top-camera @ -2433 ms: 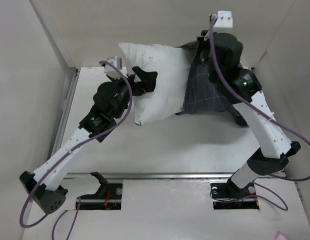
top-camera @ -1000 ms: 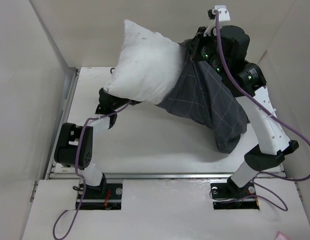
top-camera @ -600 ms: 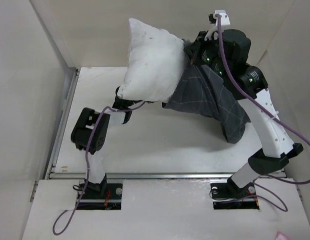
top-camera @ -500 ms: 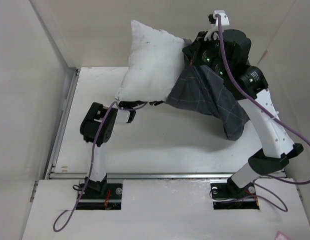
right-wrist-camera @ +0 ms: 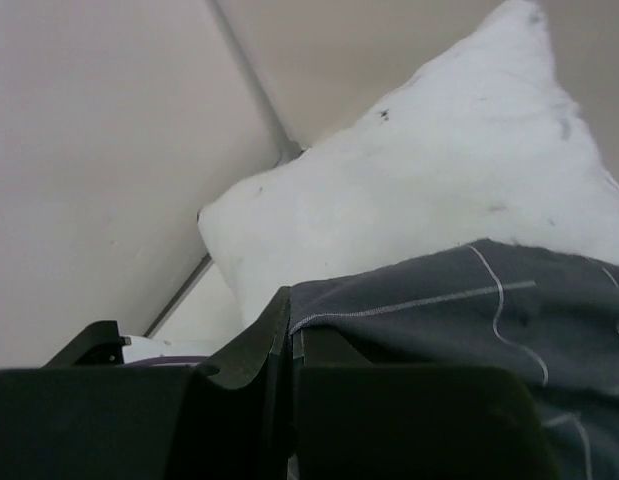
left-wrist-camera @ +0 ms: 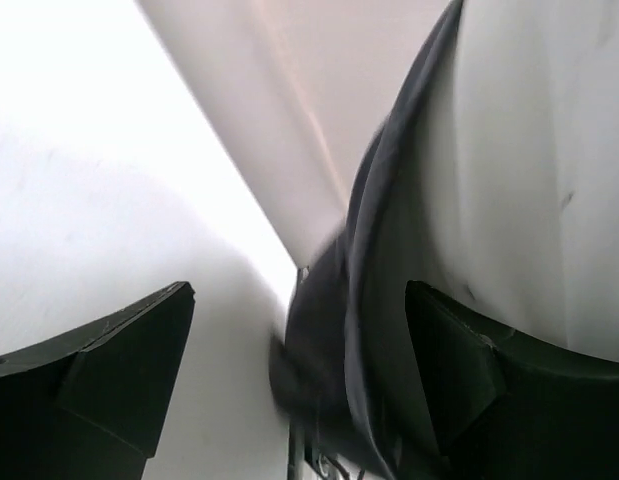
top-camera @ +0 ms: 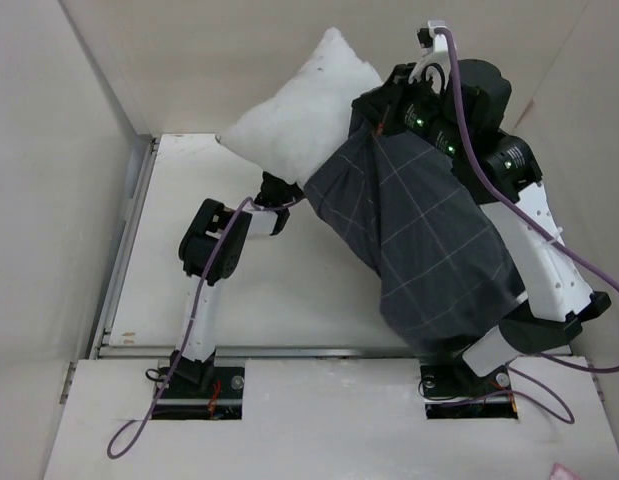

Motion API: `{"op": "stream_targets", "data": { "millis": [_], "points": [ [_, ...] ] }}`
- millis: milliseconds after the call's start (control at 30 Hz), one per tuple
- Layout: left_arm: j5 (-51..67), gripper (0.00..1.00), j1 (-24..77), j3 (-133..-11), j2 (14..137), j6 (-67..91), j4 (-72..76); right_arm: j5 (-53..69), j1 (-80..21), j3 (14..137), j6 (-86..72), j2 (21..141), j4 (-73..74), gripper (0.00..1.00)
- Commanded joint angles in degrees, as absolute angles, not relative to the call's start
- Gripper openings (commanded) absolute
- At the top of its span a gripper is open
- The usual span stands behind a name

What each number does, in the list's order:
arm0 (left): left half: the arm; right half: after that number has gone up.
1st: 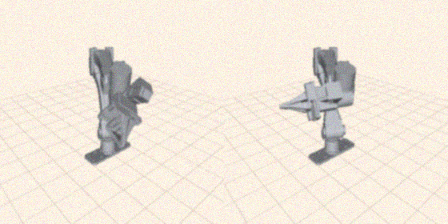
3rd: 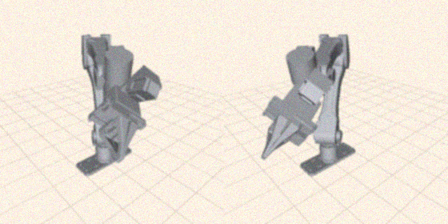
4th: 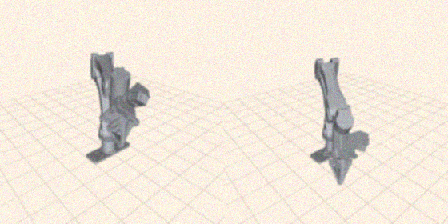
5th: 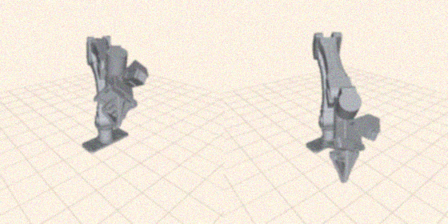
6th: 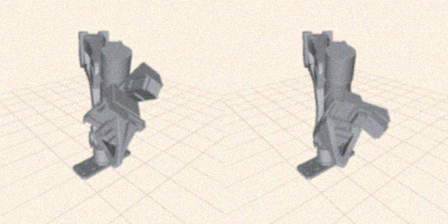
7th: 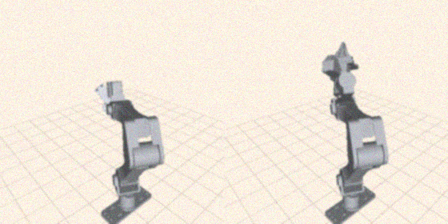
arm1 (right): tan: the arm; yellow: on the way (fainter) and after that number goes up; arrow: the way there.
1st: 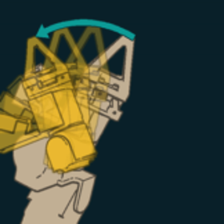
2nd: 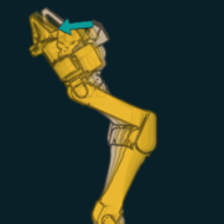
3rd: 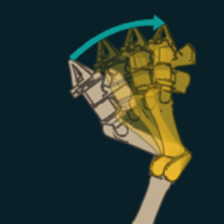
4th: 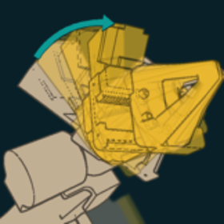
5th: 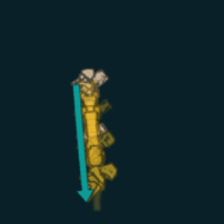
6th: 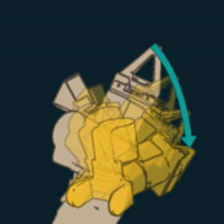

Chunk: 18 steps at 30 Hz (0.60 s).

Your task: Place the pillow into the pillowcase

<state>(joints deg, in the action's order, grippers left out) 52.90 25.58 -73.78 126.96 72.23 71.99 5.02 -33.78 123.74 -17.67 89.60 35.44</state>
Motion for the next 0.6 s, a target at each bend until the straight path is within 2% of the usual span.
{"op": "stream_targets", "data": {
  "millis": [0,100,167,233,267,300,400,467,500,533,567],
  "points": [
    [54.4,0.85,26.5,-77.3,122.1,69.9,94.4,9.6,-34.6,124.2,-19.8,86.3,22.9,0.0],
    [55.8,0.85,25.2,-78.0,124.4,79.7,106.5,8.7,-34.6,124.2,-19.8,85.8,24.2,0.0],
    [56.3,0.78,25.2,-78.5,125.5,85.1,112.9,6.9,-34.6,122.0,-19.2,84.6,24.2,0.0],
    [57.7,0.34,24.6,-78.5,126.0,89.6,118.6,4.1,-34.1,120.6,-18.5,84.6,24.2,0.0],
    [57.7,0.05,24.6,-77.7,125.3,89.6,118.7,3.0,-34.1,120.6,-18.0,84.0,24.2,0.0],
    [58.3,0.0,24.0,-76.7,123.3,89.6,118.7,2.2,-34.1,119.6,-17.2,83.5,24.2,0.0],
    [57.7,0.0,22.3,-71.3,118.3,85.1,114.9,-2.1,-34.1,118.4,-15.6,83.0,24.2,0.0],
    [56.3,0.0,19.8,-69.1,110.9,76.3,103.8,-7.0,-34.1,117.0,-14.2,82.3,24.9,0.0],
    [55.8,0.0,18.9,-68.6,108.0,70.8,97.6,-8.7,-34.1,116.5,-13.6,81.7,24.9,0.0],
    [52.6,0.0,18.3,-68.6,101.1,64.1,79.0,-10.3,-34.1,115.8,-12.7,80.8,24.9,0.0],
    [49.3,0.0,17.8,-69.6,97.5,55.6,67.1,-12.0,-33.6,115.1,-11.9,80.2,23.9,0.0]
  ]
}}
